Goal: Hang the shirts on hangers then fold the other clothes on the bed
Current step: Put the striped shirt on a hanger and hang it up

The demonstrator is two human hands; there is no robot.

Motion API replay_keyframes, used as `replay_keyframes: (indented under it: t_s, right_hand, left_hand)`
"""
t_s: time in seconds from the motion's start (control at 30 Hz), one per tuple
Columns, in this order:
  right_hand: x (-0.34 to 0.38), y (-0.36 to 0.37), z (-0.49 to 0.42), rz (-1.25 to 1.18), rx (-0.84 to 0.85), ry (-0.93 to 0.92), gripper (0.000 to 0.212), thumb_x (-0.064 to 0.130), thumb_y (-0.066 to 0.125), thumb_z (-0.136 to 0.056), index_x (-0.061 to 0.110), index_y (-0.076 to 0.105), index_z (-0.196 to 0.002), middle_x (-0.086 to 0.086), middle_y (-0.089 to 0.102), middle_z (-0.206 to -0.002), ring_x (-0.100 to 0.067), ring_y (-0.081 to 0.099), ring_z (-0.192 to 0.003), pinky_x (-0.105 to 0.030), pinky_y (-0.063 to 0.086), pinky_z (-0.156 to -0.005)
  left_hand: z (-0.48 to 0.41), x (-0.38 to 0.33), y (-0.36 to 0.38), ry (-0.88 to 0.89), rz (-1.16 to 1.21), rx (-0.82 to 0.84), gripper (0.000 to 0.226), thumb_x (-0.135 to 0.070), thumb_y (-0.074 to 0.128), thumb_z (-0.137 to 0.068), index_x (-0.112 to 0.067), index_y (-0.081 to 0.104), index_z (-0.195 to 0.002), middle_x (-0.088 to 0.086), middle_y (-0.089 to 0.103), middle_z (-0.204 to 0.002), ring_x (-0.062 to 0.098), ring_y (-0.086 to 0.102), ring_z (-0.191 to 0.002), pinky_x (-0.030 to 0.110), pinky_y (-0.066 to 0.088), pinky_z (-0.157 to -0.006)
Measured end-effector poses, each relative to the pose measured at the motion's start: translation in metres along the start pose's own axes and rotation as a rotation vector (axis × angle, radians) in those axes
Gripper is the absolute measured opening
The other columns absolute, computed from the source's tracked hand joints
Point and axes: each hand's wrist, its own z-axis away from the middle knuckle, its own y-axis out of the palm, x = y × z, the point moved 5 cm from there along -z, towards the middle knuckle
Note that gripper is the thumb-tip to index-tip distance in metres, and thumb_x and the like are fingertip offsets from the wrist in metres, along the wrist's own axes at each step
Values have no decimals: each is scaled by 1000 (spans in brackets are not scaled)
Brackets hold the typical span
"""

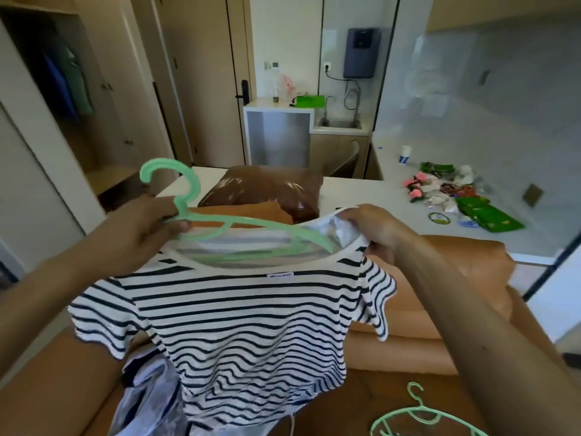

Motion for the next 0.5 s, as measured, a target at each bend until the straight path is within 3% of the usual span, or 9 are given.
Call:
replay_keyframes:
  t_s: [0.1,0.23,0.3,0.37,0.43,0.5]
  right_hand:
    - [13,2,5,-4,-43,-21,14,18,57,-95,11,65,-85,-14,64,-78,-25,59,-64,-32,46,-63]
    - [39,17,9,86,-15,-131,12,5,51,-89,7,60,-81,-18,57,-79,-30,52,-72,-39,39,-66]
    - [53,24,11,208,1,-209,13,4,51,-85,8,61,-80,-16,56,-74,-29,49,-69,-39,38,-61]
    - [68,30,16,286,4,-289,9,4,55,-85,10,61,-81,-14,54,-71,-26,49,-62,-29,37,-52]
    - [81,38,23,311,36,-357,8,4,58,-86,11,60,-83,-11,52,-74,-20,46,-58,-23,36,-46]
    - [88,46,27,380,91,-429,6,7,63,-88,12,60,-90,-5,57,-80,-15,48,-63,-25,40,-50]
  left_hand:
    - [0,7,15,5,-37,12,48,-57,40,-99,-18,65,-112,-3,69,-105,22,65,-87,49,54,-71]
    - [-10,-16,33,28,-126,-82,48,-53,35,-100,-17,66,-108,-3,68,-99,19,62,-81,42,54,-69]
    - [-16,-30,41,38,-148,-125,52,-54,33,-101,-16,67,-105,-9,64,-96,10,54,-79,27,50,-68]
    - [-21,-41,47,44,-166,-177,47,-50,35,-101,-15,66,-105,-11,59,-93,5,45,-76,12,39,-68]
    - [-26,-48,51,33,-151,-222,38,-43,41,-100,-15,66,-108,-6,63,-95,8,50,-78,15,40,-67]
    - [-29,-50,52,32,-87,-230,36,-41,43,-99,-17,65,-113,-9,64,-102,6,52,-82,14,42,-71]
